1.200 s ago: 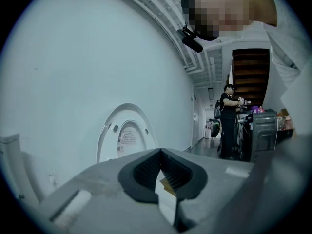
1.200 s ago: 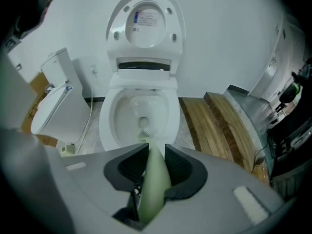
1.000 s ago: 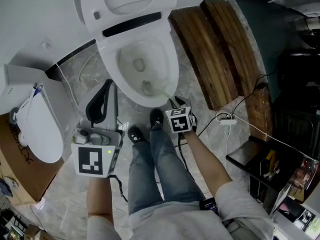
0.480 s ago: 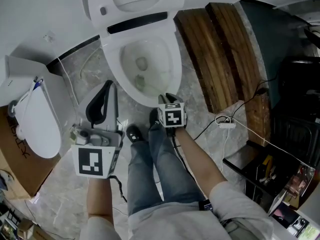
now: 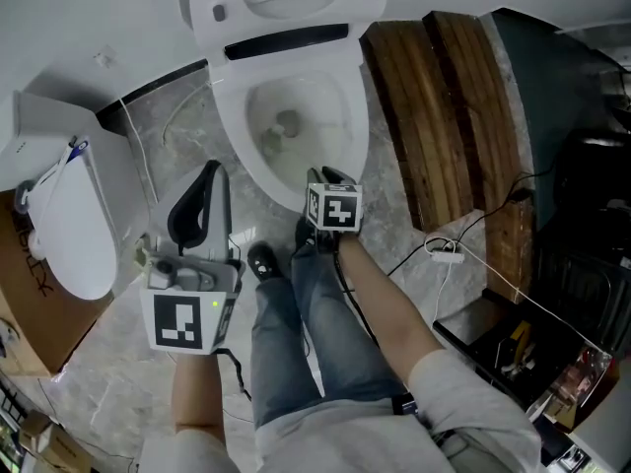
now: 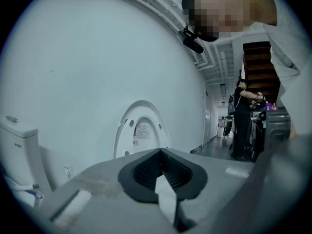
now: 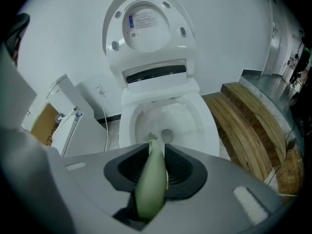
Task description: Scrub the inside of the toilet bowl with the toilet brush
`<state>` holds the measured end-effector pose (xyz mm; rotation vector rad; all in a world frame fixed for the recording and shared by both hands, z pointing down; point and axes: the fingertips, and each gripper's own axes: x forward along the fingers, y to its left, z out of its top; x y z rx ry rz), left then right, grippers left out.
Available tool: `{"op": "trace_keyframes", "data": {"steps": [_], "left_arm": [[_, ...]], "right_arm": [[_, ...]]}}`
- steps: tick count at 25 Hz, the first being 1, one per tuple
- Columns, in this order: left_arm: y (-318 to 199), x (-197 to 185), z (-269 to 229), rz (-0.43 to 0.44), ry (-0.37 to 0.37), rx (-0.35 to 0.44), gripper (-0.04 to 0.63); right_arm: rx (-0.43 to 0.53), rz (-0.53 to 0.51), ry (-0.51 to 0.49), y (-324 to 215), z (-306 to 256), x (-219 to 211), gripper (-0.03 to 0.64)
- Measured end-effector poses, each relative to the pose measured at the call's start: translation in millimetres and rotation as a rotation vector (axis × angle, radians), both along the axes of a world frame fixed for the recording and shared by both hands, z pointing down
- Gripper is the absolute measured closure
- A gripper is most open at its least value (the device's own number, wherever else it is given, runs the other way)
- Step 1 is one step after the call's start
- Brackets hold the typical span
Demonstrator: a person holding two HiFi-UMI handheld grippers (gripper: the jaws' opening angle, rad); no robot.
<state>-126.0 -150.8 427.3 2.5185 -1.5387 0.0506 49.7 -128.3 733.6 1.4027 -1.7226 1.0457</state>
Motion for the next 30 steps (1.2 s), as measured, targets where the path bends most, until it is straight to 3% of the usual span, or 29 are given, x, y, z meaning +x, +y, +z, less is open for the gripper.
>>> {"op": "trace_keyframes", "data": {"steps": [15,25,30], "left_arm": [[-26,-17,15,-0.093,-0.015,-0.035,0.591],[-41,-22,26,-0.119,-0.018,-0.058,0.591],[-47,-28,29,-0.137,-0.034,-0.047,0.591]], "right_arm": [[0.003,0.061,-0.034,-67,14,-8,0.515],[-0.079,0.329,-0.054,-64,40,34,0.515],[-0.074,0.341,-0.078,-80,46,25,0.515]]}}
